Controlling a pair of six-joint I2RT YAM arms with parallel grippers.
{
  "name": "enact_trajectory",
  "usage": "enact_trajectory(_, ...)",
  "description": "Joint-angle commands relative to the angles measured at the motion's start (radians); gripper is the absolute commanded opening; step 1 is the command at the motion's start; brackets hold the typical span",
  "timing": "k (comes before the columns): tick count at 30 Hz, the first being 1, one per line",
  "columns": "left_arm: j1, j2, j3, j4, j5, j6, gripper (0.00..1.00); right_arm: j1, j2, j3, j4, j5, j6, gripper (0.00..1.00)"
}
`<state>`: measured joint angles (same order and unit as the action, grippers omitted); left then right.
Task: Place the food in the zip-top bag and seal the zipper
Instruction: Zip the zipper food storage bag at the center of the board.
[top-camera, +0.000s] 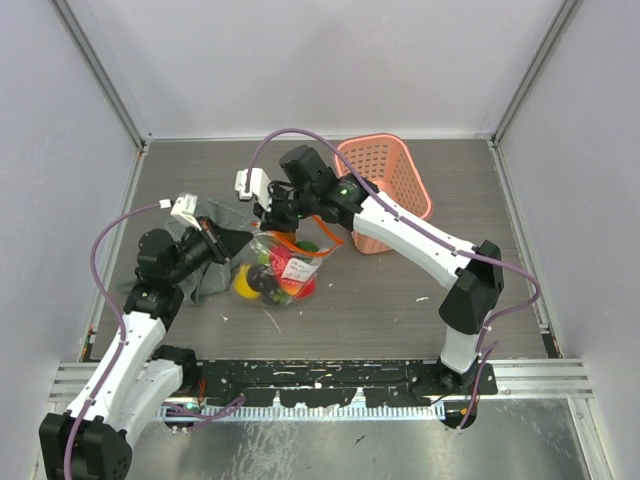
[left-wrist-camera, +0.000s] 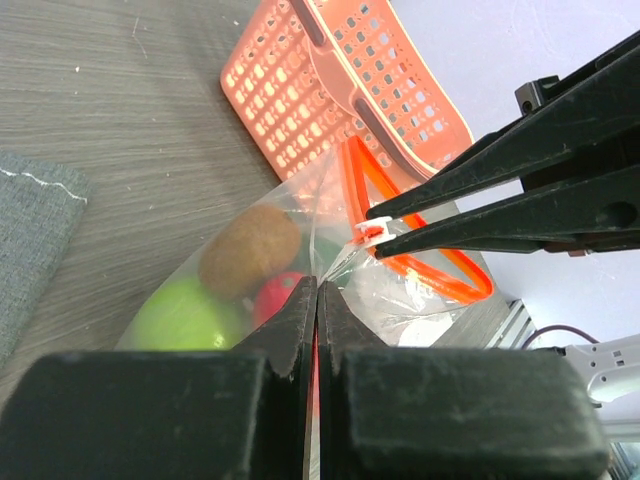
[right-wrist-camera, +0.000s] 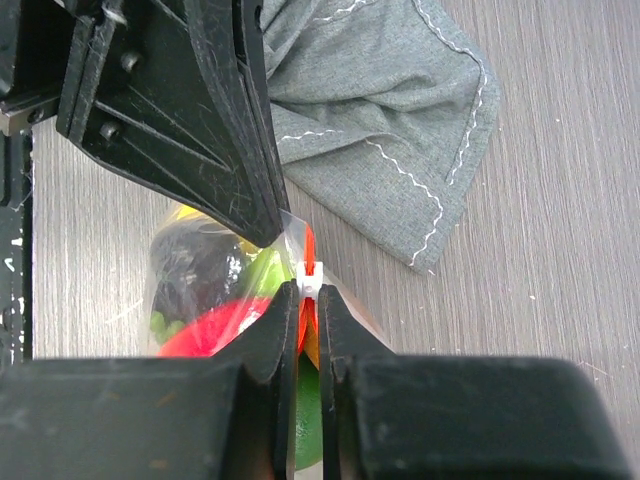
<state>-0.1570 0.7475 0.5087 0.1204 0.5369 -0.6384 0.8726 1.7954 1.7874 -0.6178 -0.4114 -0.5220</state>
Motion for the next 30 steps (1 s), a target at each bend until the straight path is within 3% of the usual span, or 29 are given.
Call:
enact_trajectory(1,0.009,-0.007,-0.003,0.092,0.017,0.004,0.03,-0.028,-0.075,0.016,-0.02,0.035,-0.015,0.01)
enact_trajectory(3,0.01,-0.002,-0.003,0.11,0.034,0.007,0.17,-0.029,-0.074,0.026,-0.02,0.017,-0.015,0.01)
enact_trajectory(9,0.009,0.035,0.005,0.196,0.092,0.015,0.44,-0.028,-0.067,0.043,-0.032,0.005,-0.016,0.01)
enact_trajectory(24,0.01,0.215,-0.017,0.451,0.14,0.133,0.72,-0.027,-0.076,0.061,-0.055,-0.015,-0.042,0.01)
enact_trajectory(30,0.01,0.27,-0.116,0.749,0.18,0.203,0.81,-0.027,-0.071,0.073,-0.063,-0.018,-0.05,0.01)
